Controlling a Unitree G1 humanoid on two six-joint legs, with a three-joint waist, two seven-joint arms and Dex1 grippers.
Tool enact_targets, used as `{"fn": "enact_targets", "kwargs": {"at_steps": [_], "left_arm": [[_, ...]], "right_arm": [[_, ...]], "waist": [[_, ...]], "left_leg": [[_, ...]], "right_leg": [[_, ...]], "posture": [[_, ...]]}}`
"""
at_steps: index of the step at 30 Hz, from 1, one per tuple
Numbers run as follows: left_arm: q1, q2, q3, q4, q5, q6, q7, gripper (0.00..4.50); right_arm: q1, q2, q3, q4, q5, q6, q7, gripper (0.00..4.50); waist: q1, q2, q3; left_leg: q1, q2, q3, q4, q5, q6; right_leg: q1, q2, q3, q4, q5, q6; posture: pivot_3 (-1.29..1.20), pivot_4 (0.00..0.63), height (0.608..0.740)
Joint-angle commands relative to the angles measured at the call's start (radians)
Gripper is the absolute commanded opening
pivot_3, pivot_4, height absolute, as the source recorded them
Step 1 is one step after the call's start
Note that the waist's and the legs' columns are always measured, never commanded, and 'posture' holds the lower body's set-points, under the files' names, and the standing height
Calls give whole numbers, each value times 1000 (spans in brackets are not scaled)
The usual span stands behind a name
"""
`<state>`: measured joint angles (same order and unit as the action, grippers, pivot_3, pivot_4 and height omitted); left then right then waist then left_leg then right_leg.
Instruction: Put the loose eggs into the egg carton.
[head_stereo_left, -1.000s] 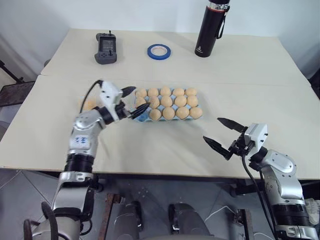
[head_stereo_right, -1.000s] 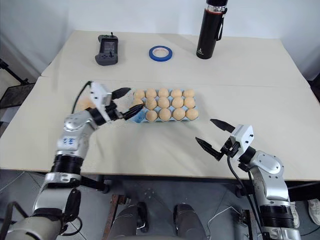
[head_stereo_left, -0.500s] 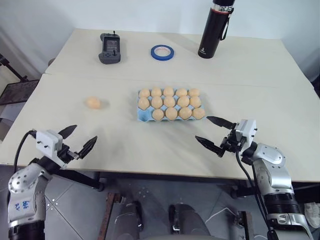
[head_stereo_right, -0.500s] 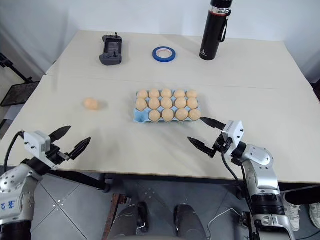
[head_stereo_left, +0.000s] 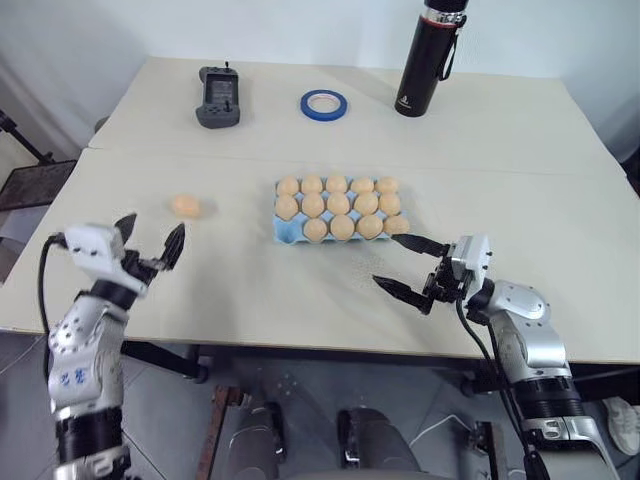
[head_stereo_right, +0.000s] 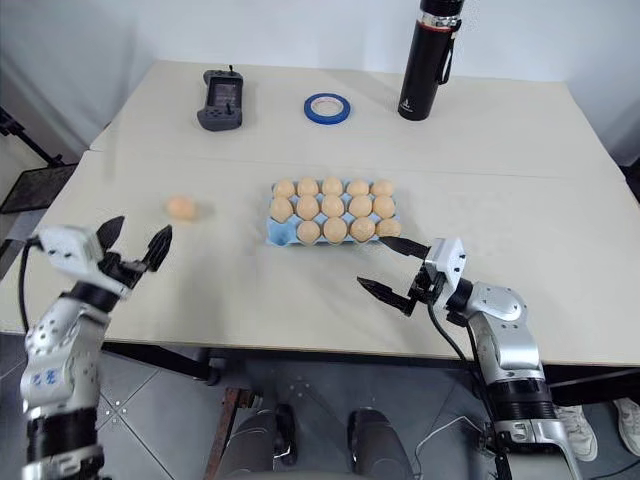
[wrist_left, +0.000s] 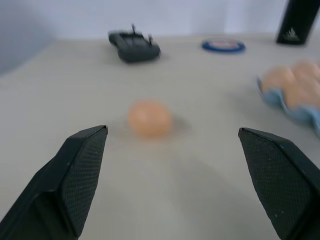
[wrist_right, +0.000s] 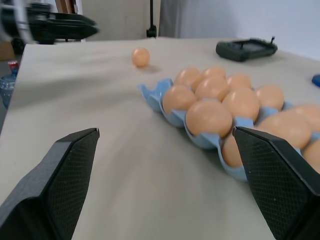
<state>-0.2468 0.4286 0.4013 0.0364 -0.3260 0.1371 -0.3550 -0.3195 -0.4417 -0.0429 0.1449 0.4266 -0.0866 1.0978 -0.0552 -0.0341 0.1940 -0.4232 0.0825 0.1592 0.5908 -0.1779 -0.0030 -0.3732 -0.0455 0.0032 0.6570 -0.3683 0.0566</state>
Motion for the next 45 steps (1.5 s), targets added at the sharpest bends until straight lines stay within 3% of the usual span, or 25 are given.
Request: {"fn": "enact_targets", "kwargs": {"at_steps": [1, 8, 15, 16, 17, 23, 25, 30, 36, 44, 45], "left_arm": [[-101, 15, -33, 119, 57, -6, 51, 4466], [-430, 35, -89, 603, 160, -120, 127, 4466], [-555, 39, -113, 858, 197, -165, 160, 4466], [-560, 40, -112, 871, 196, -167, 158, 4018], [-560, 40, -111, 877, 197, -167, 162, 3935], [-545, 40, -112, 839, 168, -220, 65, 2156], [-533, 17, -102, 770, 112, -278, -48, 2117], [-452, 15, -231, 549, 117, -342, -304, 2117], [-452, -6, -362, 445, 101, -244, -509, 2117], [-468, -43, -404, 509, 143, -252, -500, 2117], [-468, -43, -404, 514, 145, -251, -497, 2462]], "right_arm": [[-13, -1, -6, -23, 4, -14, -1, 4500], [-27, 15, 9, -54, -15, -3, -31, 4500], [-11, 18, 12, -97, -16, 15, -67, 4500], [-11, 18, 12, -99, -15, 16, -71, 4500], [-9, 18, 11, -101, -15, 16, -73, 4500], [-7, 18, 10, -96, -18, 11, -84, 4500], [-6, 17, 9, -93, -20, 7, -85, 4500], [-4, 11, 2, -87, -26, 3, -89, 4500], [7, 0, 3, -97, -25, 9, -80, 4500], [43, 3, -5, -136, -23, 11, -118, 4500], [50, 3, -3, -143, -23, 12, -121, 4500]], "waist": [[-1, 0, 0], [0, -1, 0], [-1, -1, 1], [-1, -1, 1], [0, -1, 1], [1, -2, 1], [2, -2, 1], [3, -2, 1], [2, -2, 1], [-1, -2, 1], [-1, -2, 1]], "left_leg": [[0, 0, 0, 0, 0, 0], [-1, 1, 2, 1, 2, 2], [-1, 1, 4, 1, 4, -2], [-1, 1, 4, 1, 4, -3], [-1, 1, 4, 1, 4, -3], [-1, 1, 4, 2, 3, -5], [-1, 1, 4, 2, 3, -5], [-1, 1, 5, 2, 3, -6], [0, 1, 5, 2, 4, -6], [0, 1, 4, 2, 5, -3], [0, 1, 4, 2, 5, -3]], "right_leg": [[0, 0, 0, 0, 0, 0], [-2, 3, 1, 1, 0, 1], [-3, 3, 2, 2, 0, 2], [-3, 3, 2, 2, 0, 2], [-3, 3, 2, 2, 0, 2], [-3, 3, 2, 3, 0, 2], [-3, 3, 2, 3, 0, 2], [-3, 3, 2, 3, 0, 2], [-3, 4, 3, 4, 0, 2], [-3, 4, 3, 3, 0, 2], [-3, 4, 3, 3, 0, 2]], "posture": [[0, 150, 740], [0, 150, 740], [0, 150, 740], [0, 150, 740], [0, 150, 740], [0, 150, 740], [0, 150, 740], [0, 150, 740], [0, 150, 740], [0, 150, 740], [0, 150, 740]]}}
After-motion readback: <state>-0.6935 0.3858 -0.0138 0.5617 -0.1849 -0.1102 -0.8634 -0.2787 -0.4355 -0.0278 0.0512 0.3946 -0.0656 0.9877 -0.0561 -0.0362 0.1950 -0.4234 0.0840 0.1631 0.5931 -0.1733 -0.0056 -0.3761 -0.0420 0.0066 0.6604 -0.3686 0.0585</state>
